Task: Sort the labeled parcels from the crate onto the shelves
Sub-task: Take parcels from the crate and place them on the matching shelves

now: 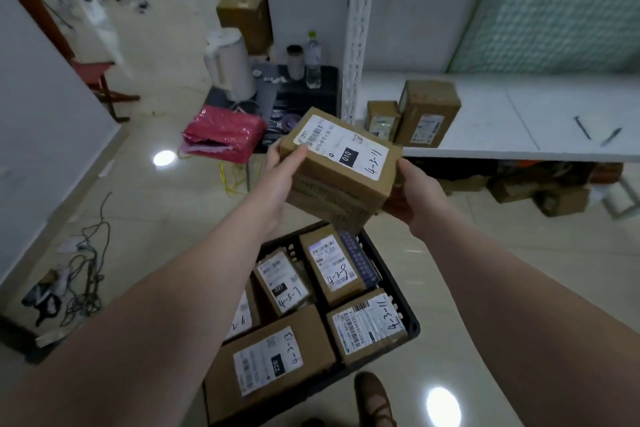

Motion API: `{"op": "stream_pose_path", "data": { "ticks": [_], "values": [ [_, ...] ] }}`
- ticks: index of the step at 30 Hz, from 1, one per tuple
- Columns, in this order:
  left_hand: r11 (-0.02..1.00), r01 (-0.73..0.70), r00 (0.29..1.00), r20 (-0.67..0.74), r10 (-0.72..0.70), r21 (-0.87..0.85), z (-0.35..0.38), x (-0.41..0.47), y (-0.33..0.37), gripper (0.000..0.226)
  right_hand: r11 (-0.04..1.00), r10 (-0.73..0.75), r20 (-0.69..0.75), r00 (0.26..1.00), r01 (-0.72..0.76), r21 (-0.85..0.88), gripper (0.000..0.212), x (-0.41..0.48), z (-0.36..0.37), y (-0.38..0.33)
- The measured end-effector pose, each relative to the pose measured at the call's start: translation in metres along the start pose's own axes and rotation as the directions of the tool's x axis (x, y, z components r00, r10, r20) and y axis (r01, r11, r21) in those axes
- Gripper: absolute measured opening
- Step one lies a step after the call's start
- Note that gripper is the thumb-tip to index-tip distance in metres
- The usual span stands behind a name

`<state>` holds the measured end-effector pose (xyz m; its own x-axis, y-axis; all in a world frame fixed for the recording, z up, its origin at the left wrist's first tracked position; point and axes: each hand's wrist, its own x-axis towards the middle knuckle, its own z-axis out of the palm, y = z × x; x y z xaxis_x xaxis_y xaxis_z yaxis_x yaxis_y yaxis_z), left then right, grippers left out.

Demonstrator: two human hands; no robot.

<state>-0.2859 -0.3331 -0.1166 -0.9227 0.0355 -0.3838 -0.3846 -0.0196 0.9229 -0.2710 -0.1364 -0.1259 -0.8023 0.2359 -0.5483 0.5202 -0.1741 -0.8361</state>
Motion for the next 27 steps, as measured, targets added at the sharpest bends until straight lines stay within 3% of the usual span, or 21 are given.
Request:
{"op": "stream_pose_path", "data": {
  "ticks": [6,10,15,22,27],
  "values": [
    [0.981,-0.194,0.981,-0.012,0.194,0.014,-0.009,-0.016,0.065,0.039,0.992,-0.114,-0.011,0.993,0.114,0.054,0.04,-0.044,0.008,-0.06],
    [0.968,-0.251,0.968,-0.011,0.251,-0.007,-0.007,-0.034,0.096,0.047,0.98,-0.176,-0.004,0.984,0.176,0.096,0.036,-0.072,0.009,-0.081],
    [0.937,-0.35,0.936,0.022,0.35,-0.009,0.006,-0.057,0.124,0.041,0.978,-0.208,0.012,0.978,0.208,0.009,0.027,-0.101,0.013,-0.09],
    [0.921,-0.388,0.916,0.092,0.39,-0.042,0.011,-0.071,0.138,0.028,0.986,-0.163,-0.025,0.986,0.161,-0.044,0.038,-0.12,0.012,-0.084],
    [0.947,-0.313,0.936,0.15,0.32,-0.068,0.028,-0.08,0.136,0.02,0.989,-0.119,0.006,0.993,0.119,-0.084,0.029,-0.132,-0.006,-0.076]
  ]
}}
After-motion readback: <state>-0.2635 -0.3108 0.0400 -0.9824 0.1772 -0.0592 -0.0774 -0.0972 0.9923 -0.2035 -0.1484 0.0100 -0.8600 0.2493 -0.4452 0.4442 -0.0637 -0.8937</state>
